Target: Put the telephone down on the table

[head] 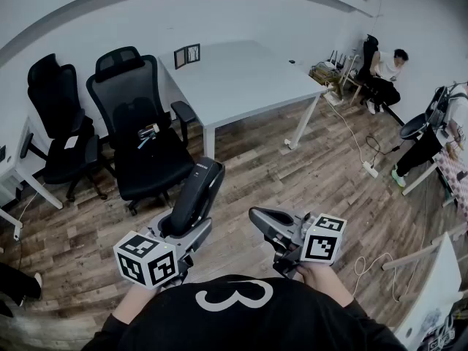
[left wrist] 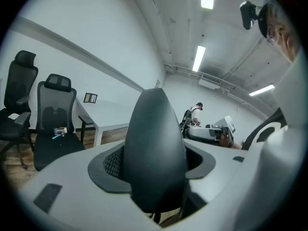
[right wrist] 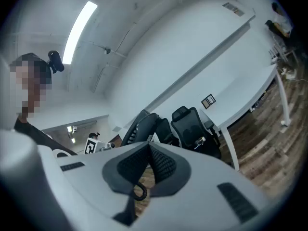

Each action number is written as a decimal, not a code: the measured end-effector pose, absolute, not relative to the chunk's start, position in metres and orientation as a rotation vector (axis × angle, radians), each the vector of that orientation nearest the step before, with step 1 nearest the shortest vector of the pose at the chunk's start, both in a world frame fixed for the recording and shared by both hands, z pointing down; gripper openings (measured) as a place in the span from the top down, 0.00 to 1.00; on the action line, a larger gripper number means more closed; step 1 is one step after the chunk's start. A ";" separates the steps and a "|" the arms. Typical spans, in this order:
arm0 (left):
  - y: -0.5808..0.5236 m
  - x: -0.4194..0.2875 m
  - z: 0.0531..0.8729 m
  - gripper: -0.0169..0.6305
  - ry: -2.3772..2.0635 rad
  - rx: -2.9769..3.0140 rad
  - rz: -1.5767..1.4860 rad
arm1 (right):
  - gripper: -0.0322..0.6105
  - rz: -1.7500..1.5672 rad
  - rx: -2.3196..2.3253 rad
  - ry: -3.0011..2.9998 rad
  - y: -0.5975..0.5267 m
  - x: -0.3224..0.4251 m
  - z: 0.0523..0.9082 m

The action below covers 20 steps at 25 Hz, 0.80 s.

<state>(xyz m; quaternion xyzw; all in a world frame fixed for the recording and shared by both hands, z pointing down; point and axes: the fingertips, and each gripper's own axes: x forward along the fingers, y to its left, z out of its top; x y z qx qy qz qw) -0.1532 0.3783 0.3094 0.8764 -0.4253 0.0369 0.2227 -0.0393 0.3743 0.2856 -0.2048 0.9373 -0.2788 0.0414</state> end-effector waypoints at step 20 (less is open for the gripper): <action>0.363 -0.165 0.323 0.53 -1.102 2.411 0.084 | 0.94 -1.010 -0.700 2.792 0.361 -0.050 0.307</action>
